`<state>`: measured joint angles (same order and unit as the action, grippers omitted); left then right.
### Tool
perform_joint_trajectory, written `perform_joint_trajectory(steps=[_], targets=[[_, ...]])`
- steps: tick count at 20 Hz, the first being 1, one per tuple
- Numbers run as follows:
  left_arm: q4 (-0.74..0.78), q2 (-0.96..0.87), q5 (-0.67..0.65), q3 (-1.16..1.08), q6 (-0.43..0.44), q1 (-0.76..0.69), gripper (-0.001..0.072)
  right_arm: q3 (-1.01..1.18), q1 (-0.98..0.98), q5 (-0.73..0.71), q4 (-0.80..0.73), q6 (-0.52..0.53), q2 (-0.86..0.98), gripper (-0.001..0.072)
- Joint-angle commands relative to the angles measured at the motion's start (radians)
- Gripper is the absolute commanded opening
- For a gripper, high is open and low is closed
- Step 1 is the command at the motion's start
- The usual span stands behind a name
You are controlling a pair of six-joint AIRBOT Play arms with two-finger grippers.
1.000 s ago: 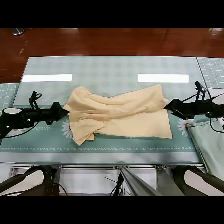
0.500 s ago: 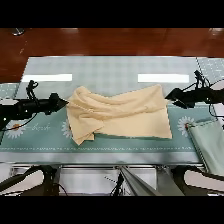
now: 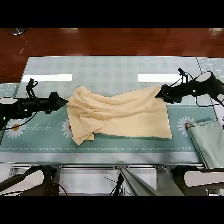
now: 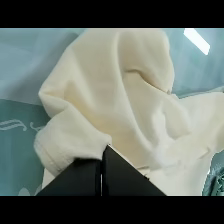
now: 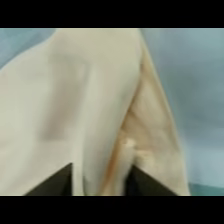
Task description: Fold the shirts.
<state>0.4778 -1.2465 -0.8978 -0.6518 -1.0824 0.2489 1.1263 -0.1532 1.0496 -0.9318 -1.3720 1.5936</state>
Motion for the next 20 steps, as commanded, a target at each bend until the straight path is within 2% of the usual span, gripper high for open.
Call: perform_joint_trajectory(steps=[1, 3, 5, 8, 10, 11, 12, 14, 16, 20], targets=[[0.000, 0.000, -0.006, -0.003, -0.003, 0.000, 0.0019, 0.062, 0.064, -0.024, 0.005, 0.005, 0.011, 0.0023], [-0.019, 0.003, -0.041, -0.050, -0.003, 0.000, 0.0018, 0.166, 0.066, 0.047, 0.004, -0.001, 0.010, 0.0022], [-0.109, 0.019, -0.084, -0.185, -0.003, 0.000, 0.0018, 0.349, 0.065, 0.122, -0.014, -0.025, 0.002, 0.0022], [-0.278, 0.063, -0.090, -0.534, -0.003, 0.000, 0.0018, 0.787, 0.065, 0.210, -0.059, -0.090, -0.006, 0.0022], [-0.270, 0.093, -0.091, -0.819, -0.014, 0.000, 0.0017, 1.068, 0.065, 0.253, -0.080, -0.103, -0.032, 0.0021], [-0.195, 0.108, -0.092, -0.959, -0.101, 0.001, 0.0017, 1.117, 0.065, 0.237, -0.080, -0.104, -0.080, 0.0021], [-0.062, 0.123, -0.103, -1.091, -0.211, 0.001, 0.0018, 1.106, 0.065, 0.204, -0.084, -0.102, -0.159, 0.0021], [0.208, 0.161, -0.175, -1.302, -0.369, 0.001, 0.0017, 1.028, 0.065, 0.163, -0.090, -0.068, -0.334, 0.0021], [0.420, 0.223, -0.241, -1.434, -0.428, 0.001, 0.0017, 0.944, 0.065, 0.139, -0.109, -0.020, -0.506, 0.0022], [0.635, 0.428, -0.260, -1.442, -0.431, 0.001, 0.0017, 0.912, 0.065, 0.164, -0.230, -0.003, -0.747, 0.0022]])
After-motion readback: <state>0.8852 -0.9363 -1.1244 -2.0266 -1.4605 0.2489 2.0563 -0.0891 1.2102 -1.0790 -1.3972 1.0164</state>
